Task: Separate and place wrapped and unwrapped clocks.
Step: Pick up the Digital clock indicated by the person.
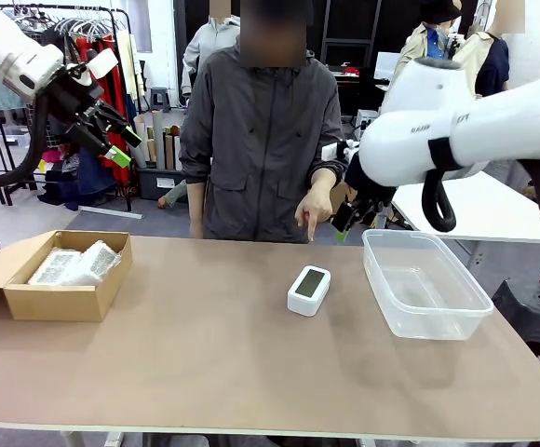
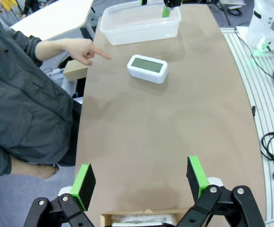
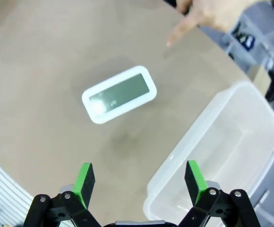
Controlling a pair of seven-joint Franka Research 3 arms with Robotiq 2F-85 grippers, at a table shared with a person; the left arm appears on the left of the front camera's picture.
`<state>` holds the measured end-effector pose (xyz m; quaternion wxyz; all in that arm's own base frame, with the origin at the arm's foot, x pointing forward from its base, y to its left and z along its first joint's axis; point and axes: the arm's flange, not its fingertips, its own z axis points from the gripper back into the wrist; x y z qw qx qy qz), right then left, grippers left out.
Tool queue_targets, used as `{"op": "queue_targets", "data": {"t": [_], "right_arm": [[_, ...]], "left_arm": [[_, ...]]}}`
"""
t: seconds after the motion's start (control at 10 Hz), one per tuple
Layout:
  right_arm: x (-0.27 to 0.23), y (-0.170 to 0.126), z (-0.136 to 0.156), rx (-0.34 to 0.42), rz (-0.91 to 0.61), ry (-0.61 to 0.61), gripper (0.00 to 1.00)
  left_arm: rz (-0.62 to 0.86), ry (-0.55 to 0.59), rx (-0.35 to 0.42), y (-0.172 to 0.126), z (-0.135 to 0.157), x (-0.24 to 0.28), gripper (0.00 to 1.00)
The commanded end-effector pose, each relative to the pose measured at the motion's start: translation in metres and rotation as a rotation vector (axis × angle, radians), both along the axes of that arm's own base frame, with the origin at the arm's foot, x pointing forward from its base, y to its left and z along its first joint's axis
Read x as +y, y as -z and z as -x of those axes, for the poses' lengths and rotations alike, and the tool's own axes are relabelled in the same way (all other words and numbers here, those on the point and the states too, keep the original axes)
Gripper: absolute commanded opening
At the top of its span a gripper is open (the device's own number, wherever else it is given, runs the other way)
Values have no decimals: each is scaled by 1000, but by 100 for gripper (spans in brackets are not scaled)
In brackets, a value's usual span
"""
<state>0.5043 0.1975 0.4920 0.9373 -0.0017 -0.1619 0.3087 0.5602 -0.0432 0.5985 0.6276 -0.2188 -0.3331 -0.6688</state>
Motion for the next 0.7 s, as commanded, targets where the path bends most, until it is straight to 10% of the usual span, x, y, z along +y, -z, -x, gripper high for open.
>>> {"op": "queue_targets", "data": {"t": [0.0,0.6], "right_arm": [[18,11,-4,83,35,40,100],[0,0,0,0,0,0,100]], "left_arm": [[0,5,2,-1,1,0,100],[0,5,2,-1,1,0,100]]}}
